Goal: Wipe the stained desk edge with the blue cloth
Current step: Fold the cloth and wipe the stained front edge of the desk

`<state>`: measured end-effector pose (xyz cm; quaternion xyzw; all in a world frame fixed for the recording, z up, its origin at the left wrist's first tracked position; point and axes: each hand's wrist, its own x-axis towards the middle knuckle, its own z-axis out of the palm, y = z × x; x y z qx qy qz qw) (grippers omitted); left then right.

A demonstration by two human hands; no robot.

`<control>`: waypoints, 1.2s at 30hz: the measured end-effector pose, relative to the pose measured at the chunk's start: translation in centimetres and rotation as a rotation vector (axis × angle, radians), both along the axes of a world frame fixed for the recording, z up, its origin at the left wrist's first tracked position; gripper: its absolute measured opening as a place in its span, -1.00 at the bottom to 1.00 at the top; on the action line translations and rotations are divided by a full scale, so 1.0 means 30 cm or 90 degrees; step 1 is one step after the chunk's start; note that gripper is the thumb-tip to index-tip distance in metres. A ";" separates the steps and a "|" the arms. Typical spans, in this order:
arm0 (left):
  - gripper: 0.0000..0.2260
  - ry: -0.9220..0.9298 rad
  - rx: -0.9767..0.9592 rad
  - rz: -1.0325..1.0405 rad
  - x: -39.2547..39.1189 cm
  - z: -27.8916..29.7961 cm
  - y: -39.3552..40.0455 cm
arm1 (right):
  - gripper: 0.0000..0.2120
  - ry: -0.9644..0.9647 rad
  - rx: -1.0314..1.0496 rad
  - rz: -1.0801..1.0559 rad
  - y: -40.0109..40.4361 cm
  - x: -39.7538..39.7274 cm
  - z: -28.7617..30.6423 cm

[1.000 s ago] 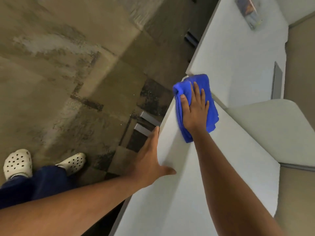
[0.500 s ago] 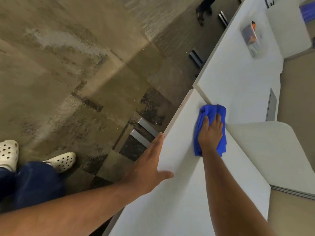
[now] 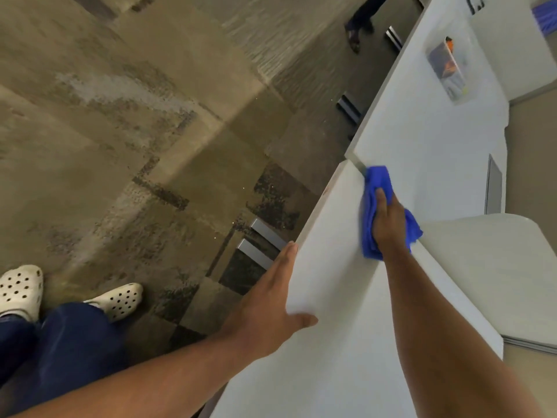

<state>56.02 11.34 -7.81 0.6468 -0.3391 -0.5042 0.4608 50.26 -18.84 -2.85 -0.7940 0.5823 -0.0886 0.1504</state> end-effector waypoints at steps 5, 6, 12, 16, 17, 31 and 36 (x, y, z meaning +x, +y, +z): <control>0.06 0.018 -0.018 0.026 -0.002 -0.013 -0.002 | -0.45 0.121 -0.014 -0.206 0.005 0.094 0.001; 0.04 0.013 -0.023 0.028 -0.005 -0.015 -0.004 | -0.44 0.144 -0.020 -0.217 0.014 0.156 0.000; 0.05 0.011 -0.026 0.048 -0.024 -0.030 -0.007 | -0.52 0.212 -0.093 0.031 0.113 0.496 -0.040; 0.07 -0.004 -0.027 0.040 -0.020 -0.031 -0.006 | -0.54 0.167 -0.080 0.130 0.130 0.465 -0.009; 0.07 -0.018 -0.027 0.033 -0.018 -0.026 -0.009 | -0.58 0.135 -0.082 0.145 0.138 0.431 0.002; 0.08 0.006 0.013 0.035 -0.003 -0.028 -0.015 | -0.68 0.136 -0.047 0.718 0.115 0.266 0.039; 0.04 0.022 0.026 0.028 0.008 -0.015 -0.010 | -0.61 0.136 -0.080 0.432 0.025 0.356 0.010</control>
